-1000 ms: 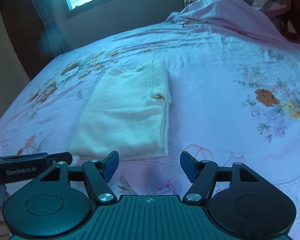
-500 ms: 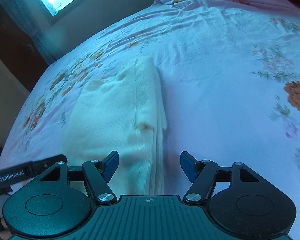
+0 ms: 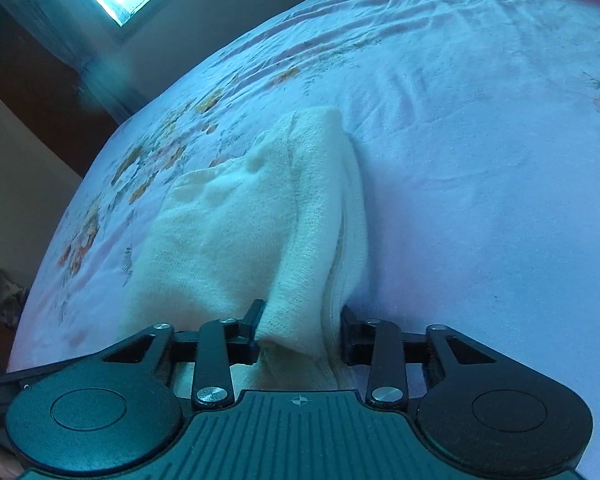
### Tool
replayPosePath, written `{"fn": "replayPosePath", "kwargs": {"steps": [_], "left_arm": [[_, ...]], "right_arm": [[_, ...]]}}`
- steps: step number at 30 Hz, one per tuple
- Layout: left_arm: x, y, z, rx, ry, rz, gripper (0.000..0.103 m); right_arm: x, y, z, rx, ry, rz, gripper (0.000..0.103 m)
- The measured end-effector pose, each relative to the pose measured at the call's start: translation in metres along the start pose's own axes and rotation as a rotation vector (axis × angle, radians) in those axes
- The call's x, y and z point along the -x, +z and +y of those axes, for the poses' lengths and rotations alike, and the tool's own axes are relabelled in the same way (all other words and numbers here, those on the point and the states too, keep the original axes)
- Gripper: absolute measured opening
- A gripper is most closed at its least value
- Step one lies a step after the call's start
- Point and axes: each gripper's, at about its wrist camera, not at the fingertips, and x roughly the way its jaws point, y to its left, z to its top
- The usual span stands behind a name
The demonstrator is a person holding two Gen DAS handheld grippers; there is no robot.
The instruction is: Fold small clothes
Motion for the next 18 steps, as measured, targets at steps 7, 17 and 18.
{"fn": "replayPosePath", "kwargs": {"steps": [7, 17, 18], "left_arm": [[0.003, 0.003, -0.013, -0.079, 0.051, 0.007, 0.041], [0.008, -0.005, -0.034, -0.15, 0.143, -0.051, 0.033], [0.01, -0.006, -0.037, -0.16, 0.15, -0.059, 0.033]], "right_arm": [[0.002, -0.001, 0.003, 0.001, -0.018, -0.011, 0.04], [0.006, 0.0, 0.01, -0.044, 0.001, -0.027, 0.029], [0.008, 0.0, 0.011, -0.047, 0.005, -0.035, 0.029]]}}
